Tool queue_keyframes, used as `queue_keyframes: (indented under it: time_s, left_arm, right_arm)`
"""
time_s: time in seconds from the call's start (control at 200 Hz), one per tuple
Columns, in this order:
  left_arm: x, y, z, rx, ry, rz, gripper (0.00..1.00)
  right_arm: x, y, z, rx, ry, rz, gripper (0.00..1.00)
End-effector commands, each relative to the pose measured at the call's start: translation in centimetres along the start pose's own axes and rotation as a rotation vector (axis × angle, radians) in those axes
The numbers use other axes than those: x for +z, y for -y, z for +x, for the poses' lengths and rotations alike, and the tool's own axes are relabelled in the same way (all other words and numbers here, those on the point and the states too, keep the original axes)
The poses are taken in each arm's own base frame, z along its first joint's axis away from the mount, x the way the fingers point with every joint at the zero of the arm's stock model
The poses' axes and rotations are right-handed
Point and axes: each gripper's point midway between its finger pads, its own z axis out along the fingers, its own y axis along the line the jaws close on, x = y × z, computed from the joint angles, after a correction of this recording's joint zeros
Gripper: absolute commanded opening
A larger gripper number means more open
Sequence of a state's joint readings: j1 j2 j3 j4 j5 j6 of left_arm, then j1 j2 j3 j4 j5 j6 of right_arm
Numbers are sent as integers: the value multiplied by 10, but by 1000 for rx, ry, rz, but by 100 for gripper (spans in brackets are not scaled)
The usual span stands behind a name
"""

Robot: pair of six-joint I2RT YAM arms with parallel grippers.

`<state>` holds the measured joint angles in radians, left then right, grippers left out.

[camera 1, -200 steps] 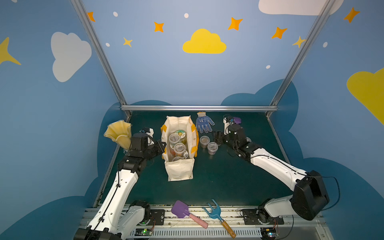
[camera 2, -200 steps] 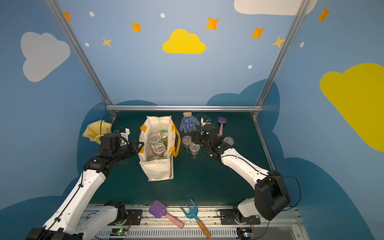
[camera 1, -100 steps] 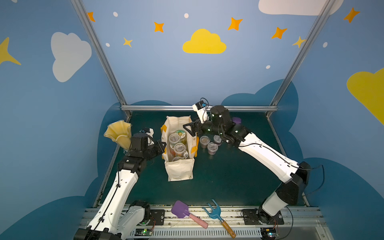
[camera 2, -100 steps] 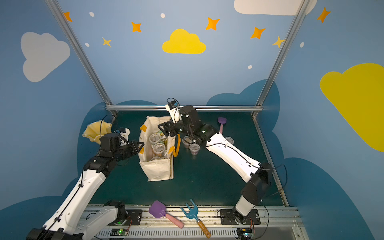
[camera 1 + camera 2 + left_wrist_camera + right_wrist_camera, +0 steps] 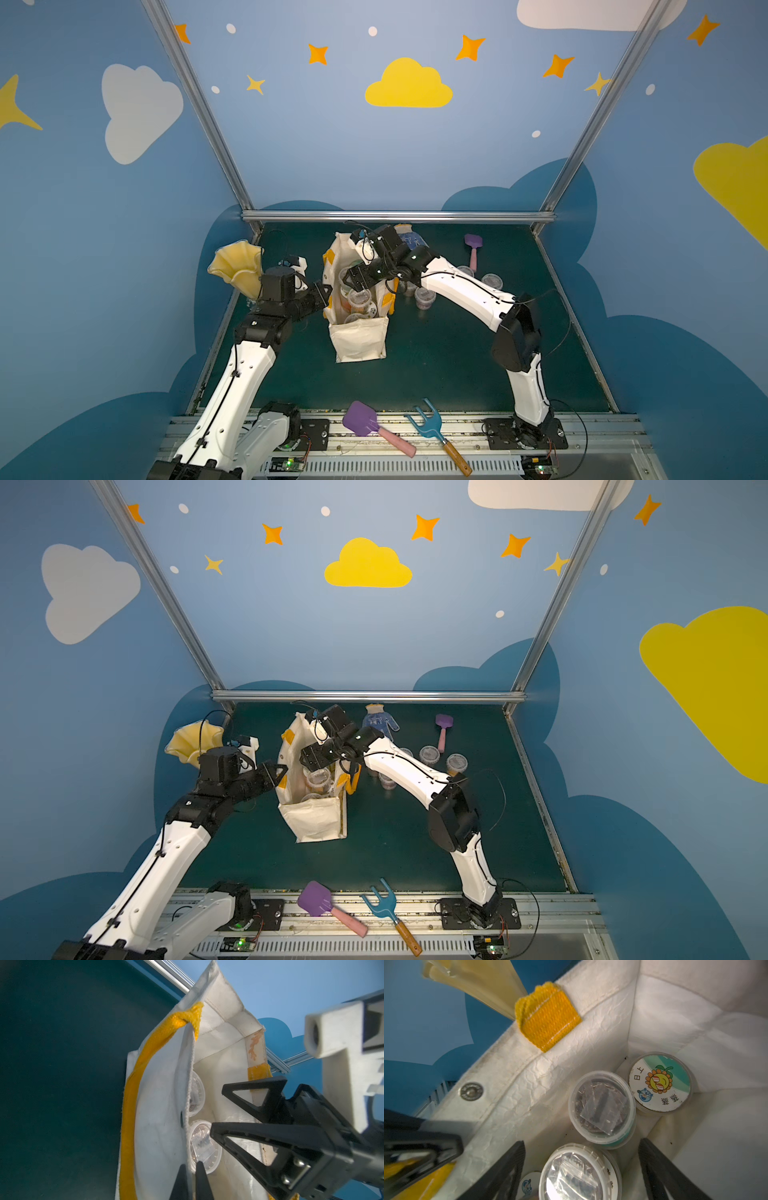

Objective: Take out the seed jars from the canvas bag
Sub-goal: Pick up the seed jar from the canvas bag.

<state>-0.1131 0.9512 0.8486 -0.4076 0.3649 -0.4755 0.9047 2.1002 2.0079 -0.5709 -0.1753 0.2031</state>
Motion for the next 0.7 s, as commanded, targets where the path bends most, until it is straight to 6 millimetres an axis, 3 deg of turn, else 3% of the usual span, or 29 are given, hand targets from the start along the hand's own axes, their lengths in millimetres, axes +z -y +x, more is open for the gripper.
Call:
queue_keyframes:
  time_s: [0.0,0.305,0.691]
  left_arm:
    - [-8,9,-6,28,36,36,5]
    - [-9,10,-6,31,39,41,5]
    - [-7,8,-5,26,34,42,5]
  right_arm:
    - [-1,2,-4,6,-11,51,84]
    - [18,18,-6,-4,-30,139,84]
    - [40,23,1,10,-53,145,85]
